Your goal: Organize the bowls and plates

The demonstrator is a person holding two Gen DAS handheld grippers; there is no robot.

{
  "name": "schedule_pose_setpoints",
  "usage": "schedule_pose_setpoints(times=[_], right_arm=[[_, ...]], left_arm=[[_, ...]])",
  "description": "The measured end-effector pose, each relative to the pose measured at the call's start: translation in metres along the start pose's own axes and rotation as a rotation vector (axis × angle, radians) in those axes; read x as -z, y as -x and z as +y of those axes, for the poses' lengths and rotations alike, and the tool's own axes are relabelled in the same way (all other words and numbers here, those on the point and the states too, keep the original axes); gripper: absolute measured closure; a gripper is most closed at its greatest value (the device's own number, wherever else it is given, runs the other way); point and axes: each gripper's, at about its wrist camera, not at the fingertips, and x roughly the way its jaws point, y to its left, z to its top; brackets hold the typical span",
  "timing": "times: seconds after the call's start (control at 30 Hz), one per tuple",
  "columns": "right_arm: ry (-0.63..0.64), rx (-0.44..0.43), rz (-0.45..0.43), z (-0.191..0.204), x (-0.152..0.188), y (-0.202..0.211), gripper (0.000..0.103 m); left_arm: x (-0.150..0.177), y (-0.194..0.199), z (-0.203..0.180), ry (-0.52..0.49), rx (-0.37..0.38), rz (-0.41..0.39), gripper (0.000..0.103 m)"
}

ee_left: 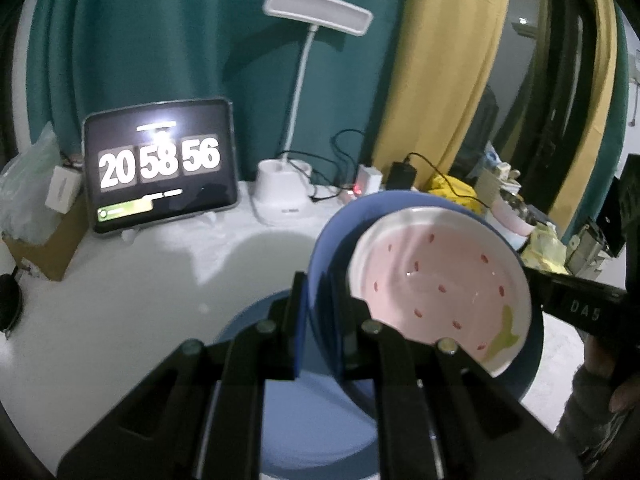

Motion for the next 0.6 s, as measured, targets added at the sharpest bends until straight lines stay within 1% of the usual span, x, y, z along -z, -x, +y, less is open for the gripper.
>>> schedule_pose_setpoints(times=[0.33,0.6], right_arm=[[0.021,-0.031,0.05,0.029,0.001,-0.034,0.093],[0.019,-0.047,0.099,0.038,0.007,-0.06,0.093]], left_arm=[[0.008,-0.008,0.037,0.033,-0.052,0.037,0.094],[0.014,-0.02,0.05,0.047,-0.08,0.072,0.094]])
